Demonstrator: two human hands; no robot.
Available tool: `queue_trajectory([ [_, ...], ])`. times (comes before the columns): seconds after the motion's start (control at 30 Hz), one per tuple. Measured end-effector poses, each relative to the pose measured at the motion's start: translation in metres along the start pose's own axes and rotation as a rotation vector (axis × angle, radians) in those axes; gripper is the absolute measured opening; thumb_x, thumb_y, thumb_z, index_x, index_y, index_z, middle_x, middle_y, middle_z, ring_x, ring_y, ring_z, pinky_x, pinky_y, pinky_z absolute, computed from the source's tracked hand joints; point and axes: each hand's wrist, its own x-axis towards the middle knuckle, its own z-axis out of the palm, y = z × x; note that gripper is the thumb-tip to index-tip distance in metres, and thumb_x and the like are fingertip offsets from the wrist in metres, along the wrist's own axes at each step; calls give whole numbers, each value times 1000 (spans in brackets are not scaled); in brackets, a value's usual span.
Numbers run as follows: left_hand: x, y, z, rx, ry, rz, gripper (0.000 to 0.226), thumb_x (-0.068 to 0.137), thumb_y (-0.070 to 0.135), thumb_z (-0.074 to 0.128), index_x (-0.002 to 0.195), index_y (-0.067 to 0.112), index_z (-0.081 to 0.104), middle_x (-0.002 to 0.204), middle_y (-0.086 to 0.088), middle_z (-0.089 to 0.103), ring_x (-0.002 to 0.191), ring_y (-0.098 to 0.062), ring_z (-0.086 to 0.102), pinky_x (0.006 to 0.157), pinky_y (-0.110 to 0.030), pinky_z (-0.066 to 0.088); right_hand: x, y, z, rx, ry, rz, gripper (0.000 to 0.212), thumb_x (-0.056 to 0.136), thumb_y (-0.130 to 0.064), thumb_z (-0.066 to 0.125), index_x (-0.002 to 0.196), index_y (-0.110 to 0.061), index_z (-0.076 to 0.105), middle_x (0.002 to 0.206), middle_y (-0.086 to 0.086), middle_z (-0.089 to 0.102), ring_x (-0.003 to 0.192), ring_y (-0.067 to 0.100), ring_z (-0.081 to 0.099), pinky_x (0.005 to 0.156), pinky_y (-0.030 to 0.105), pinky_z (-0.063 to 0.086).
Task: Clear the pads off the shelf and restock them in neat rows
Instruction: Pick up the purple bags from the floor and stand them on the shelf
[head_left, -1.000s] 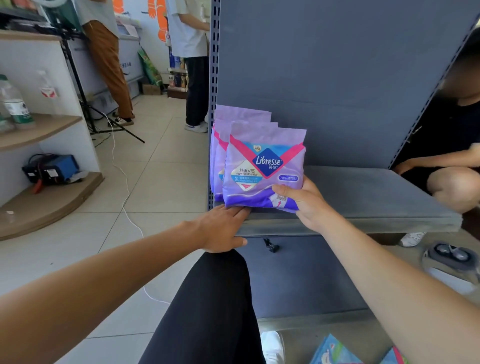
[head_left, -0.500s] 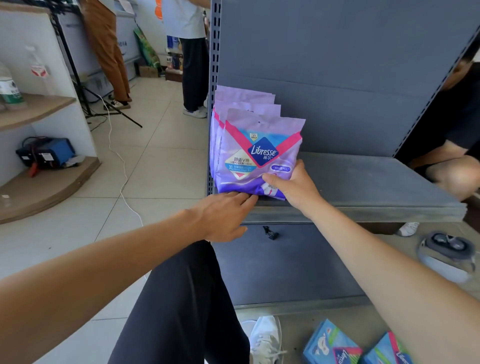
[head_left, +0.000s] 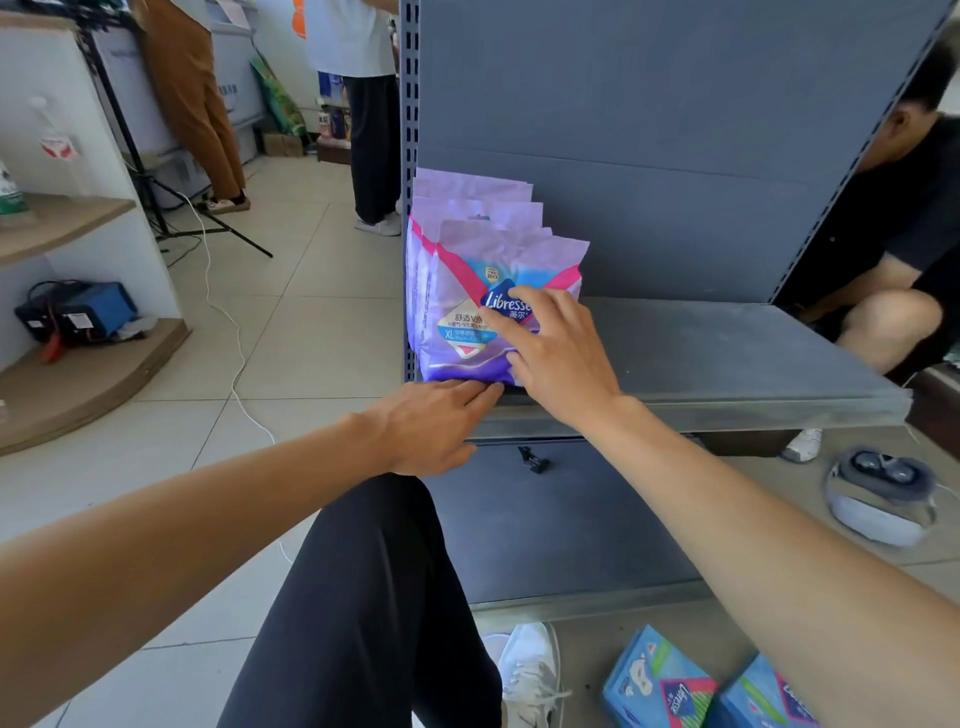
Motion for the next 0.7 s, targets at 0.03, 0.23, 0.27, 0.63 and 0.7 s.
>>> queue_trajectory([
  [0.03,0,0,0,25,22,9,67,94,36,43,151,7,23,147,-5,41,131,-22,46,88,-37,52,1,-1,-2,-5,-12,-1,60,72,-12,80,129,-19,62,127,17,57,111,37,54,86,46,48],
  [0.23,1,4,3,39,250,136,40,79,25,39,103,6,65,97,-8,62,92,-29,63,72,-39,56,3,-9,-2,19,-47,-5,56,75,-12,78,129,-18,62,127,17,59,111,39,55,88,48,48],
  [0.27,0,4,2,24,240,133,42,79,25,40,107,6,64,106,-11,60,104,-33,60,80,-43,54,2,-9,-2,29,-50,0,56,75,-13,77,129,-19,61,128,17,58,112,39,55,90,48,47],
  [0.63,-5,4,7,43,104,61,82,75,38,59,147,9,34,142,-9,41,132,-30,40,106,-39,42,-10,-9,4,6,-15,26,50,77,-17,78,124,-19,63,124,14,60,110,34,56,83,44,49],
  [0.7,-5,4,7,50,116,66,83,75,38,60,147,8,34,141,-8,42,131,-29,41,106,-38,41,-10,-9,5,24,-23,32,50,76,-17,79,124,-18,64,124,15,60,110,34,57,83,44,50],
])
